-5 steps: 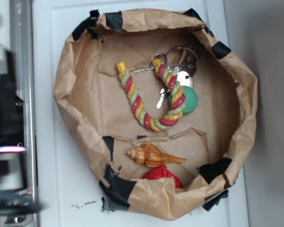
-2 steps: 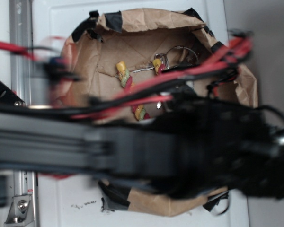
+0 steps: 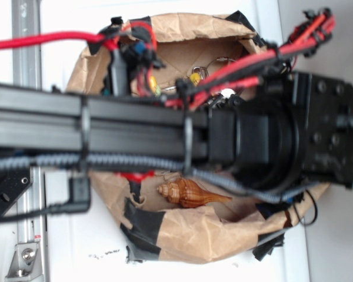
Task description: Grab the multicolored rope.
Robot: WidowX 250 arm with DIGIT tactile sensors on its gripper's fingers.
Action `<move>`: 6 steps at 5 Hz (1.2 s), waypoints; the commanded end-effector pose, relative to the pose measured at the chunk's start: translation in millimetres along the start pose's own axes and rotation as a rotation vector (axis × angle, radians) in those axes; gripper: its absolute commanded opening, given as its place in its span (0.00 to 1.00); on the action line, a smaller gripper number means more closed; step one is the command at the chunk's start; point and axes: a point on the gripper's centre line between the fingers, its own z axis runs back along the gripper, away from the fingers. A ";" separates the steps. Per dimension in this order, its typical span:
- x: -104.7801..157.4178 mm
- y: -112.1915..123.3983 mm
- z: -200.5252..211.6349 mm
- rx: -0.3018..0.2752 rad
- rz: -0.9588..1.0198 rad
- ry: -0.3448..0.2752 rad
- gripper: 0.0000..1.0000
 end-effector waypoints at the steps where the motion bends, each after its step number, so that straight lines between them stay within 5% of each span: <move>1: -19.0 39.1 -18.3 -0.009 0.027 -0.064 1.00; 2: -10.6 34.1 -31.1 -0.078 -0.062 -0.020 1.00; 4: -12.5 19.2 -52.8 -0.041 -0.088 0.008 1.00; 5: -21.1 27.1 -62.1 -0.046 -0.073 0.010 0.00; 6: -25.8 30.7 -51.5 -0.058 -0.094 0.002 0.00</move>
